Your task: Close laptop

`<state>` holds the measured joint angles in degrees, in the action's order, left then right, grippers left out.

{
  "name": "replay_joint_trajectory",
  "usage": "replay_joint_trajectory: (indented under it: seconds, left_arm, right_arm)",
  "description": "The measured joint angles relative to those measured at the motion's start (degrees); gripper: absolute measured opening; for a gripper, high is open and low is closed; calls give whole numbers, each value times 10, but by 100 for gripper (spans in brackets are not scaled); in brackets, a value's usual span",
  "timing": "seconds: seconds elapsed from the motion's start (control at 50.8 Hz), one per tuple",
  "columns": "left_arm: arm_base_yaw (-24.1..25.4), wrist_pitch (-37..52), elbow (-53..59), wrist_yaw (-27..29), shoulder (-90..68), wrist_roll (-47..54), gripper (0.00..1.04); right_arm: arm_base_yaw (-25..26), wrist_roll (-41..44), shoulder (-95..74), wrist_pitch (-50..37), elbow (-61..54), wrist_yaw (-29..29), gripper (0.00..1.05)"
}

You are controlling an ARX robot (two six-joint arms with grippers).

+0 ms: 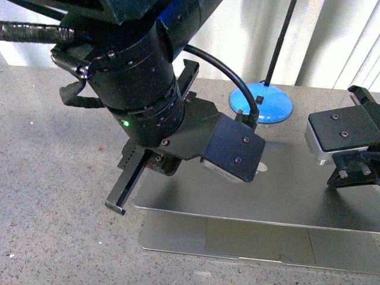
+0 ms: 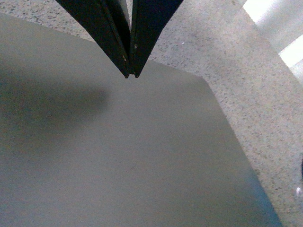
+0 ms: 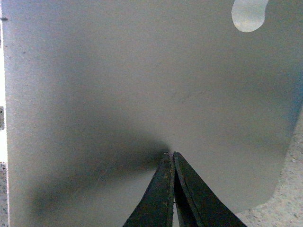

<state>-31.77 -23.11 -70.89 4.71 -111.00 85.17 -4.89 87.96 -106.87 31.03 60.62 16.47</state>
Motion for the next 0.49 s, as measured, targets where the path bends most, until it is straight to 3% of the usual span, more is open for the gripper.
replay_joint_trajectory:
  seconds: [0.492]
  left_arm:
    - [-21, 44, 67, -19, -24, -30, 4]
  right_arm:
    - [-5, -12, -38, -59, -63, 6, 3]
